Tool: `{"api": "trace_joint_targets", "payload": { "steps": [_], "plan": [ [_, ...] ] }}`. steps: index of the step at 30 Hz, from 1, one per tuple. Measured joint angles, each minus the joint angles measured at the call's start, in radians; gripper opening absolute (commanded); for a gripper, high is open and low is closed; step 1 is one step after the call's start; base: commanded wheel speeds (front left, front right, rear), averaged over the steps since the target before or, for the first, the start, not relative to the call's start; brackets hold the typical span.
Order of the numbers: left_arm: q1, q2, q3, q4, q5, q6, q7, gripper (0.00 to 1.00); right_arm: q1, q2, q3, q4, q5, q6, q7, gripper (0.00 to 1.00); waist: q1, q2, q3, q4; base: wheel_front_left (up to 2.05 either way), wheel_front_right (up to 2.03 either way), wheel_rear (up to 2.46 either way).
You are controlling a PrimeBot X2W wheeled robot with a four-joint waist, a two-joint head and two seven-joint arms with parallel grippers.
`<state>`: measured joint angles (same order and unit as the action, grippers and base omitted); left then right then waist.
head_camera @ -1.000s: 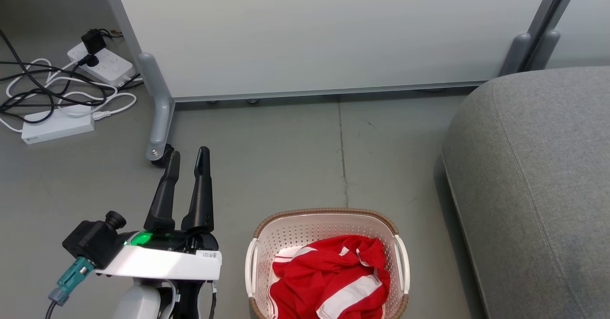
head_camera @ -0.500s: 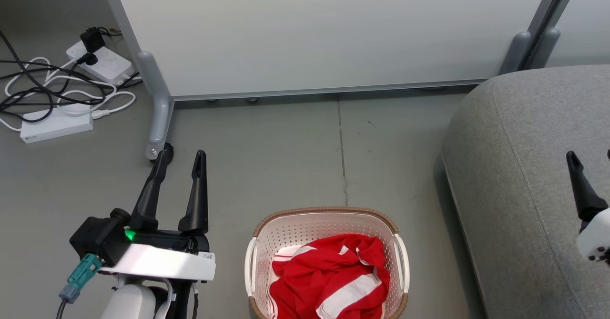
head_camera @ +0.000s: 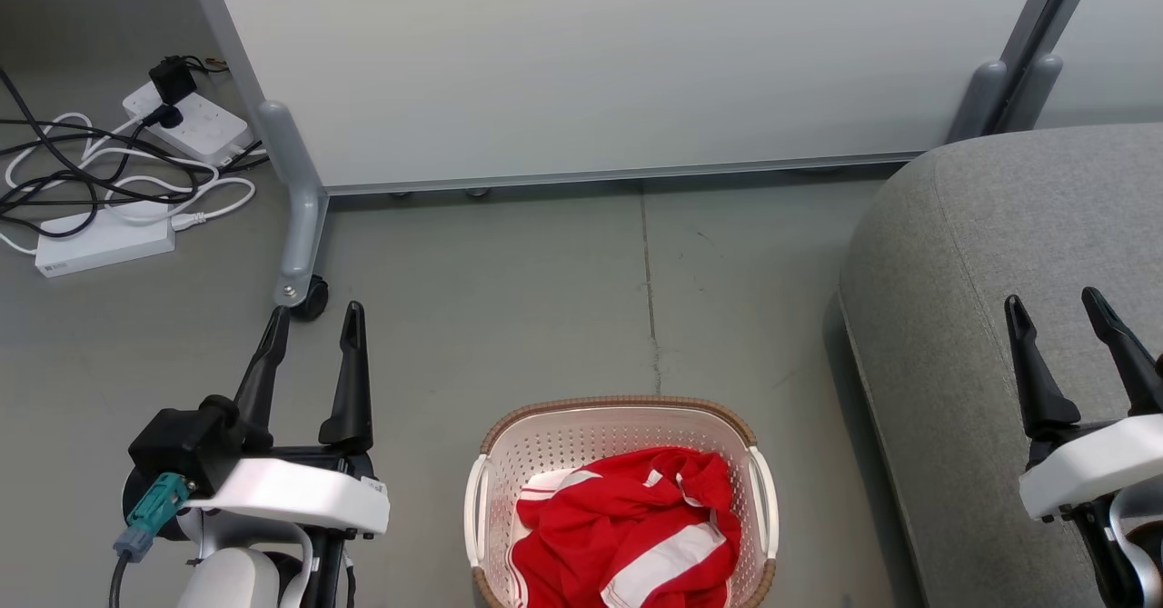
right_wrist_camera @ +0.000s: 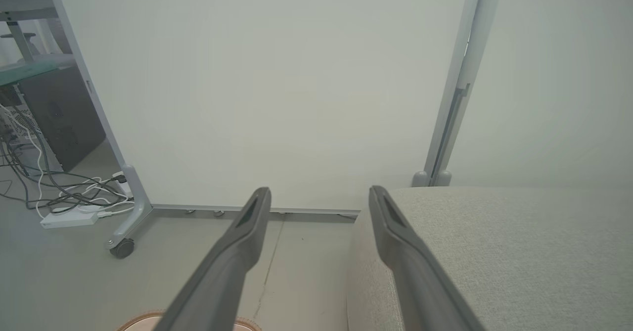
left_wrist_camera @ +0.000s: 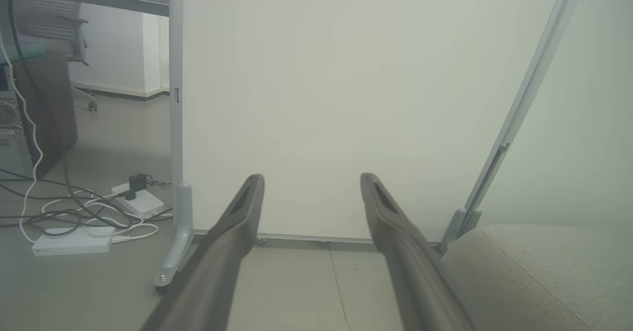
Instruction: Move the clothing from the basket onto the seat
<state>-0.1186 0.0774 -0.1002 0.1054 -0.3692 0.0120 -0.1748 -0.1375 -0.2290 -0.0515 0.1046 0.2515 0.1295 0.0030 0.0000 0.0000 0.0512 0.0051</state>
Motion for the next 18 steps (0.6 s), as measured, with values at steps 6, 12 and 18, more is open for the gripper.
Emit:
{"api": "trace_joint_targets", "payload": {
  "steps": [6,12,18],
  "plan": [
    [0.011,-0.004,0.018,-0.012,0.028,0.016,0.016,1.00,0.025,0.045,-0.007,-0.044,-0.007,0.000,-0.054,1.00,0.0001,0.0000,-0.003,0.001,0.00,0.00,0.00],
    [0.016,-0.004,0.028,-0.023,0.073,0.027,0.030,1.00,0.048,0.080,0.000,-0.064,-0.025,0.000,-0.105,1.00,0.0001,0.0000,-0.003,0.001,0.00,0.00,0.00],
    [0.023,0.000,0.036,-0.018,0.112,0.031,0.047,1.00,0.062,0.111,0.019,-0.085,-0.052,0.000,-0.154,1.00,0.0001,0.0000,-0.005,0.000,0.00,0.00,0.00]
  ]
}}
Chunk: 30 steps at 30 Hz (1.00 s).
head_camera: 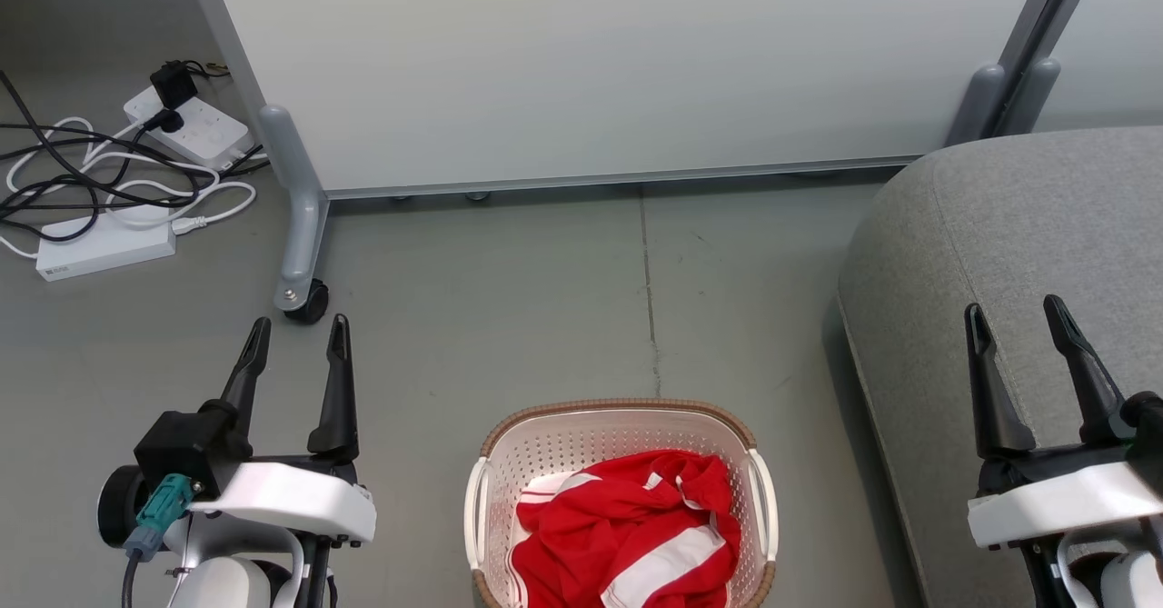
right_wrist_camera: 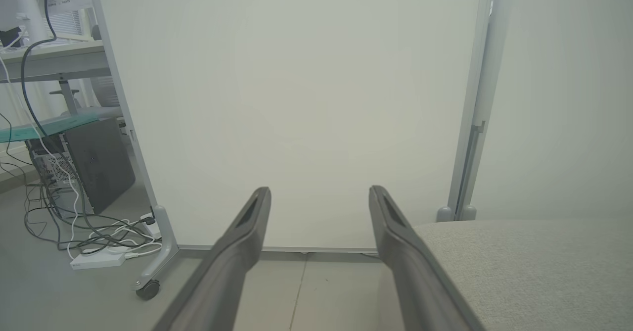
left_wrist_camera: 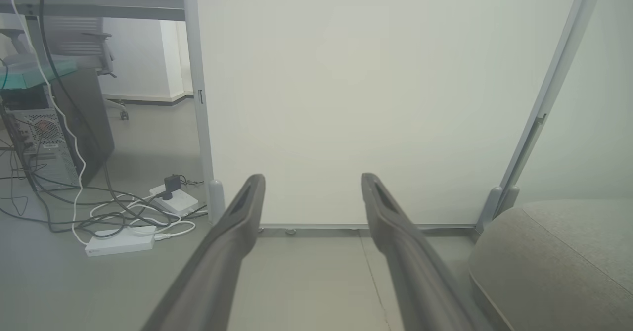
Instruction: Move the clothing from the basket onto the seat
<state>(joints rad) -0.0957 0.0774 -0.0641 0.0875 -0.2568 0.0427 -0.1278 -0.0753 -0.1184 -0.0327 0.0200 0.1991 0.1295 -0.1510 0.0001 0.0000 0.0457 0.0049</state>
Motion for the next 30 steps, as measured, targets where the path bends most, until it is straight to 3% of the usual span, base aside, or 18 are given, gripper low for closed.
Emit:
{"api": "trace_joint_targets", "payload": {
  "steps": [15,30],
  "plan": [
    [0.008,0.007,0.009,0.021,0.099,0.017,0.038,1.00,0.034,0.066,0.040,0.068,-0.045,0.000,-0.111,1.00,-0.0001,0.0000,-0.010,-0.001,0.00,0.00,0.00],
    [0.027,0.003,-0.015,0.033,0.081,0.019,0.045,1.00,0.033,0.068,0.012,0.130,-0.023,0.000,-0.114,1.00,-0.0001,0.0000,-0.016,-0.002,0.00,0.00,0.00]
  ]
}}
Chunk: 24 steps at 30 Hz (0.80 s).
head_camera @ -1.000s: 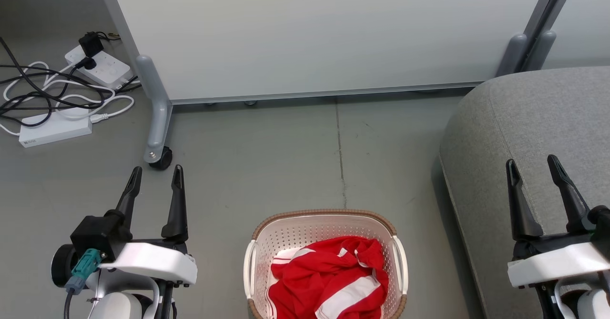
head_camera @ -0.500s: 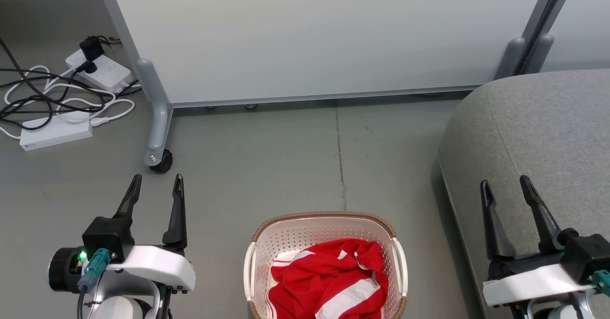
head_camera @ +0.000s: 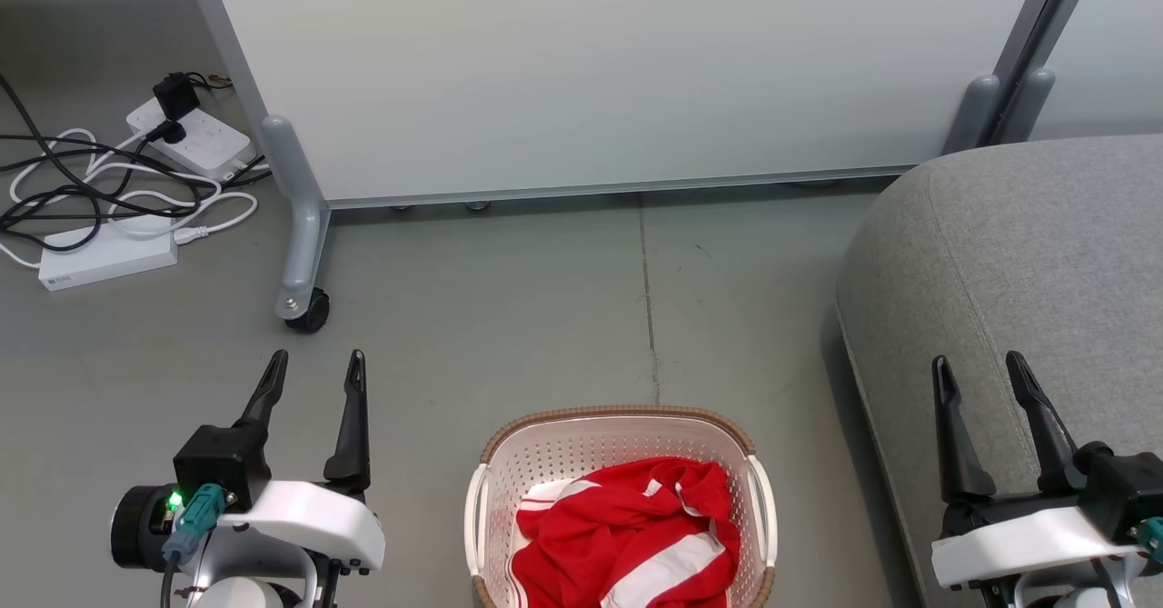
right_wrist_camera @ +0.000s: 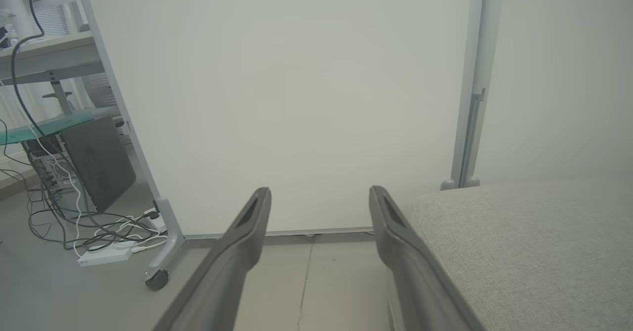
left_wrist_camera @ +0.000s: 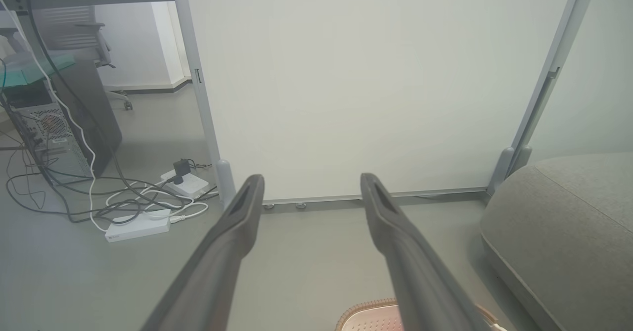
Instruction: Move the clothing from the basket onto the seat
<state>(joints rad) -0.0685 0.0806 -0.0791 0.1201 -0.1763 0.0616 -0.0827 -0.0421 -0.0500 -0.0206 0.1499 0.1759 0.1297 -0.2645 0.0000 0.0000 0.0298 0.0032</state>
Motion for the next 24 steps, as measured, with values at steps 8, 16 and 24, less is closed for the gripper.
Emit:
{"api": "trace_joint_targets", "payload": {
  "steps": [8,16,24],
  "plan": [
    [0.000,0.006,-0.002,0.008,-0.010,0.000,0.000,1.00,-0.004,-0.002,0.003,0.017,0.004,0.000,0.000,1.00,0.0000,0.0000,-0.003,0.004,0.00,0.00,0.00],
    [0.000,0.010,-0.007,0.013,-0.012,0.002,0.002,1.00,-0.005,-0.005,0.003,0.020,0.009,0.000,0.000,1.00,0.0000,0.0000,-0.004,0.008,0.00,0.00,0.00],
    [0.000,0.016,-0.012,0.014,-0.018,0.008,0.003,1.00,-0.005,-0.006,0.003,0.020,0.012,0.000,0.000,1.00,0.0000,0.0000,0.001,0.009,0.00,0.00,0.00]
  ]
}}
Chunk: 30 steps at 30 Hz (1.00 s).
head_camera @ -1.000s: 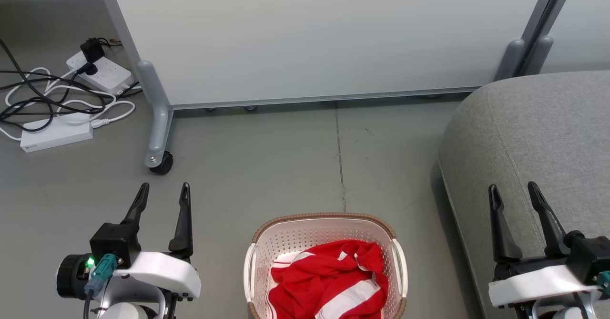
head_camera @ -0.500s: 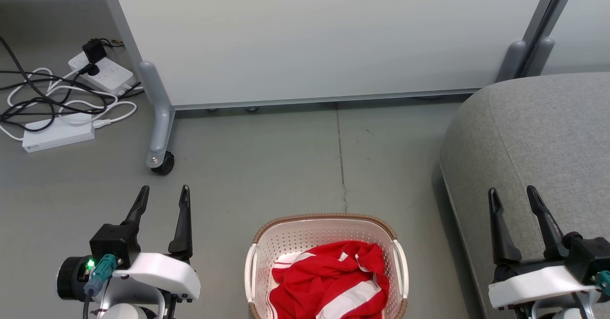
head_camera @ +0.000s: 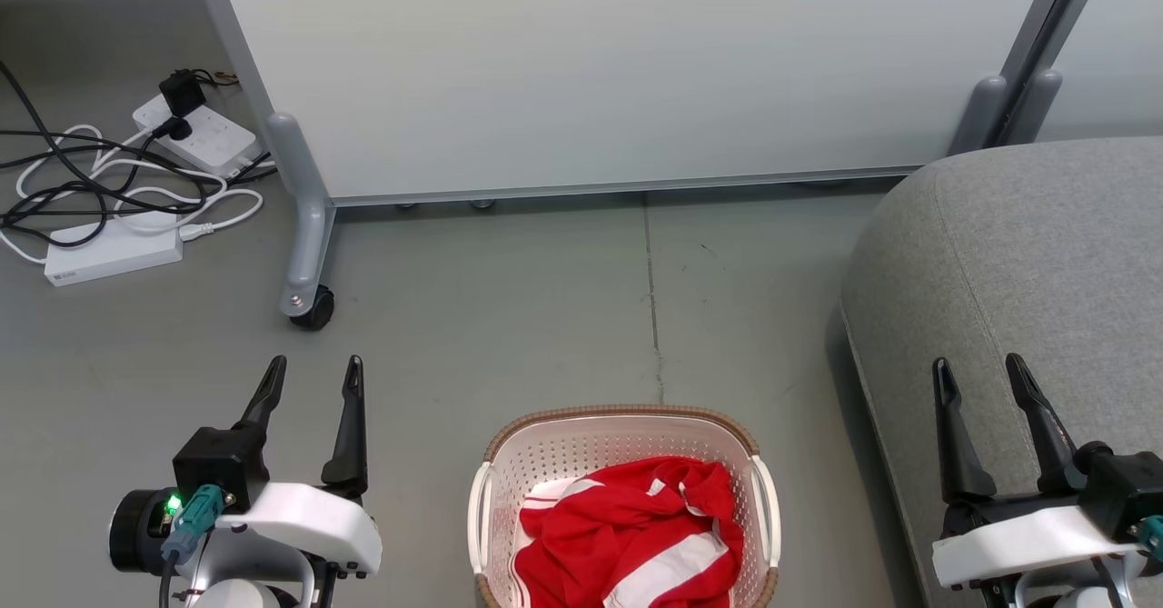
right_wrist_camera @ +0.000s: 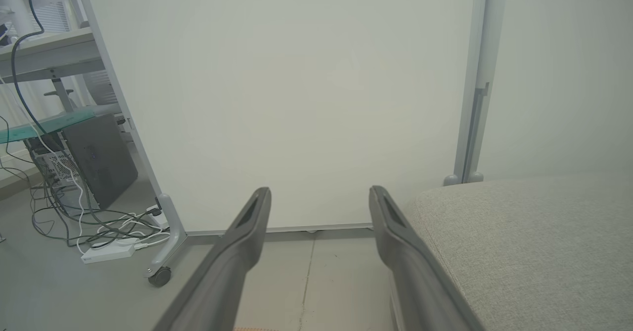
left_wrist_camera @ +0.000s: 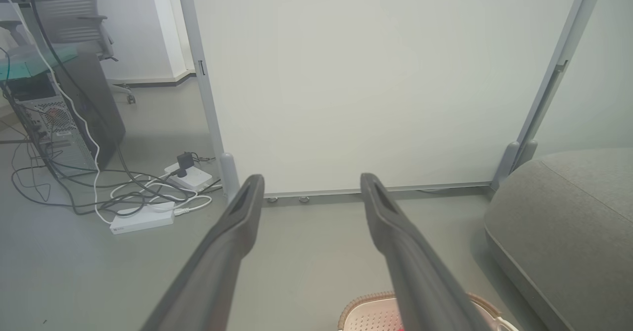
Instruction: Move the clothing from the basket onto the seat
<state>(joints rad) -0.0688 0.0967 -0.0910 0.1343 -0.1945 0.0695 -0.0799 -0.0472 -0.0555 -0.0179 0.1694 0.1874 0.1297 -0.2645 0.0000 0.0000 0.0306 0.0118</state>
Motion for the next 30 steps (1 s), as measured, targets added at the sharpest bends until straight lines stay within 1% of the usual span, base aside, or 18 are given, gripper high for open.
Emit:
{"api": "trace_joint_targets", "payload": {
  "steps": [10,16,19,20,24,30],
  "plan": [
    [-0.004,0.007,-0.018,-0.002,-0.003,0.001,0.000,1.00,-0.008,0.001,0.003,-0.008,0.002,0.000,0.000,1.00,0.0000,0.0000,0.020,-0.008,0.00,0.00,0.00],
    [-0.025,-0.003,-0.055,0.014,-0.009,-0.017,0.006,1.00,-0.028,0.001,0.005,-0.023,0.003,0.000,0.000,1.00,0.0000,0.0000,0.057,-0.019,0.00,0.00,0.00],
    [-0.046,-0.010,-0.085,0.039,-0.009,-0.031,0.009,1.00,-0.045,0.002,0.011,-0.034,0.002,0.000,0.000,1.00,0.0000,0.0000,0.092,-0.027,0.00,0.00,0.00],
    [-0.069,-0.014,-0.106,0.060,-0.009,-0.042,0.008,1.00,-0.060,0.002,0.013,-0.045,0.002,0.000,0.000,1.00,0.0000,0.0000,0.119,-0.033,0.00,0.00,0.00],
    [-0.123,-0.024,-0.154,0.110,-0.001,-0.061,0.008,1.00,-0.093,0.002,0.014,-0.072,0.000,0.000,0.000,1.00,0.0000,0.0000,0.184,-0.047,0.00,0.00,0.00],
    [-0.225,-0.037,-0.219,0.231,-0.002,-0.102,0.029,1.00,-0.158,0.003,0.031,-0.110,-0.002,0.000,0.000,1.00,0.0001,0.0000,0.298,-0.076,0.00,0.00,0.00]
  ]
}}
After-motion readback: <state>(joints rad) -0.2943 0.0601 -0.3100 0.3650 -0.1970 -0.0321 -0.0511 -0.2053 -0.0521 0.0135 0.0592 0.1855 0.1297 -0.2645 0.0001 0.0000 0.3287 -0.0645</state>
